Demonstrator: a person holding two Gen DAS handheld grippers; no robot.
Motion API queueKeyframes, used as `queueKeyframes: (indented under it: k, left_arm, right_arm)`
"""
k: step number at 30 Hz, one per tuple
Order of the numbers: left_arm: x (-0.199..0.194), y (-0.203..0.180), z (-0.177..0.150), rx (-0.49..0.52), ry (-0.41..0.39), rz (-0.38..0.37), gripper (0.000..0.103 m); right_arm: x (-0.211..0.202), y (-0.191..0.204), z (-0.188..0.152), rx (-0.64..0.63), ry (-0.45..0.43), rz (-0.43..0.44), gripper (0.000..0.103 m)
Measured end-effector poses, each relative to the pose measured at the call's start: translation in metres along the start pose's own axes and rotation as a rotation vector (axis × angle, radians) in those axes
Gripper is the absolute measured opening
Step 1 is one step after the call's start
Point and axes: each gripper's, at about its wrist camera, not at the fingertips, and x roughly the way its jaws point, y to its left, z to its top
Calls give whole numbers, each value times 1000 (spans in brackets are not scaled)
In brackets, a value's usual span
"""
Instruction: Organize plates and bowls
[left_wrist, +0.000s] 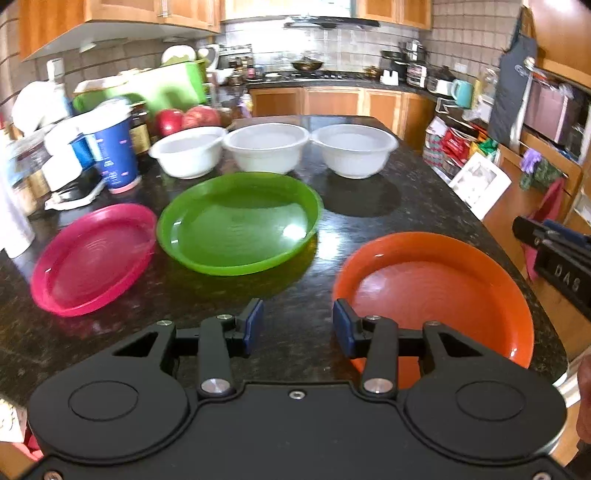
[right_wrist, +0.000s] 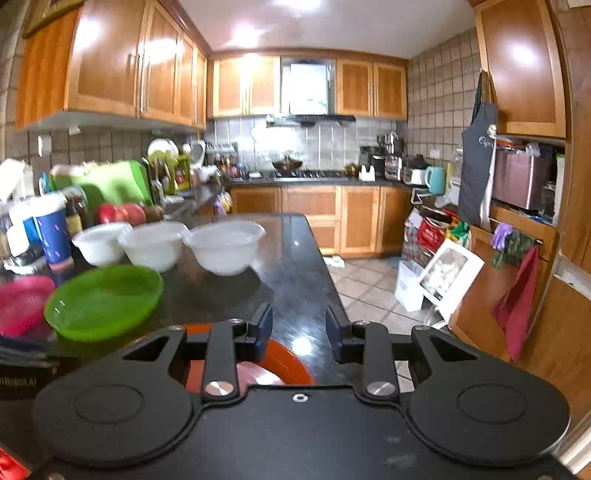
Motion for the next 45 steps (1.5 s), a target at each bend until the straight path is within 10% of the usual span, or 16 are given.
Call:
queueKeyframes:
  k: [27,45]
  left_arm:
    - [-5,202,6,-38,-49,131,55]
    - [40,268,21,20,4,43,51]
  right_arm:
    - [2,219,22,-11,130,306,32]
    - [60,311,-3,7,328,258,24]
